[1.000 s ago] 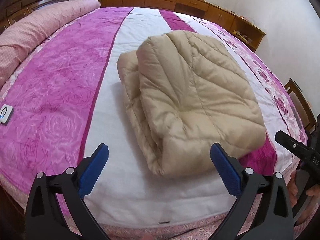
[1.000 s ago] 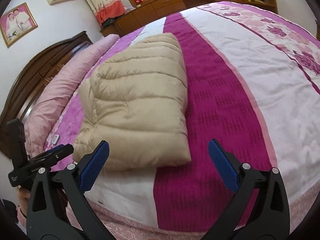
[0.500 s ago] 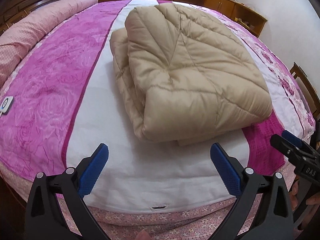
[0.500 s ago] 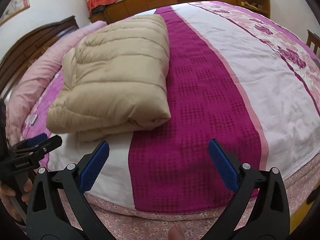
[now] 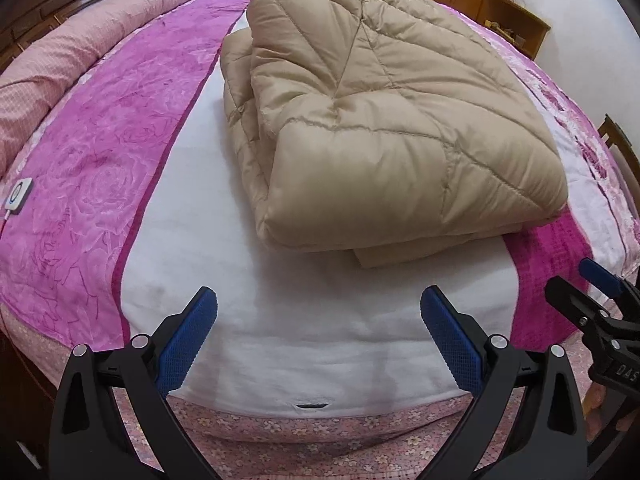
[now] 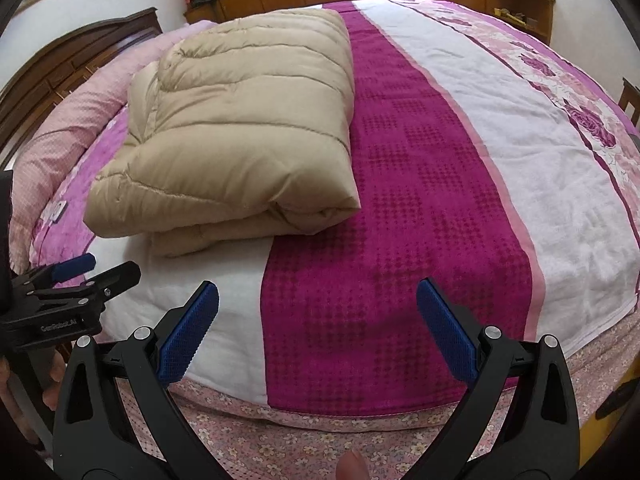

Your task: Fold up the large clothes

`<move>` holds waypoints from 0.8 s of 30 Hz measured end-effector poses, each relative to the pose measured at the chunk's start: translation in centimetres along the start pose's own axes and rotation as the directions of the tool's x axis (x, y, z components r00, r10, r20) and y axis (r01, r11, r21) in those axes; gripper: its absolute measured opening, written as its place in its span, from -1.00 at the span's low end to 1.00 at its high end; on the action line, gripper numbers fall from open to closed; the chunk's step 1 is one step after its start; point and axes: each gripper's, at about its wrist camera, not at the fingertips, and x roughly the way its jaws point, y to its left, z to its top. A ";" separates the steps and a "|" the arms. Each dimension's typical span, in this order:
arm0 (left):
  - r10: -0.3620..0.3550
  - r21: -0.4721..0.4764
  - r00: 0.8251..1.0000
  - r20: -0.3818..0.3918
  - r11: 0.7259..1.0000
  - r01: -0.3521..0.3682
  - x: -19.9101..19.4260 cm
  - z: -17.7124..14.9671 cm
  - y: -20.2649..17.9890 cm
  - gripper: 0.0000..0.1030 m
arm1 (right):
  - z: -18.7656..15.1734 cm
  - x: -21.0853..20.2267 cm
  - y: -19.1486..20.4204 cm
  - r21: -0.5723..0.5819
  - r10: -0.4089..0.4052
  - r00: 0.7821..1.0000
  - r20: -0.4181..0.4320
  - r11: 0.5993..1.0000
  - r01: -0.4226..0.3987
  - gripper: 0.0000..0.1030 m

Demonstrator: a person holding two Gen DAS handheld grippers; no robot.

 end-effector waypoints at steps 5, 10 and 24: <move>-0.011 -0.025 1.000 -0.012 1.000 0.010 0.3 -0.1 0.3 0.89 | 0.0 0.4 -0.1 0.021 0.008 1.000 -0.013 1.000 -0.007 0.91; 0.018 -0.005 1.000 0.011 1.000 -0.018 0.0 0.0 0.1 0.89 | 0.2 0.6 0.0 0.023 0.007 1.000 -0.020 1.000 -0.007 0.91; 0.039 0.004 0.999 0.018 0.999 -0.039 -0.2 0.3 0.2 0.89 | 0.1 1.0 0.0 0.034 0.019 0.999 -0.043 0.999 -0.018 0.91</move>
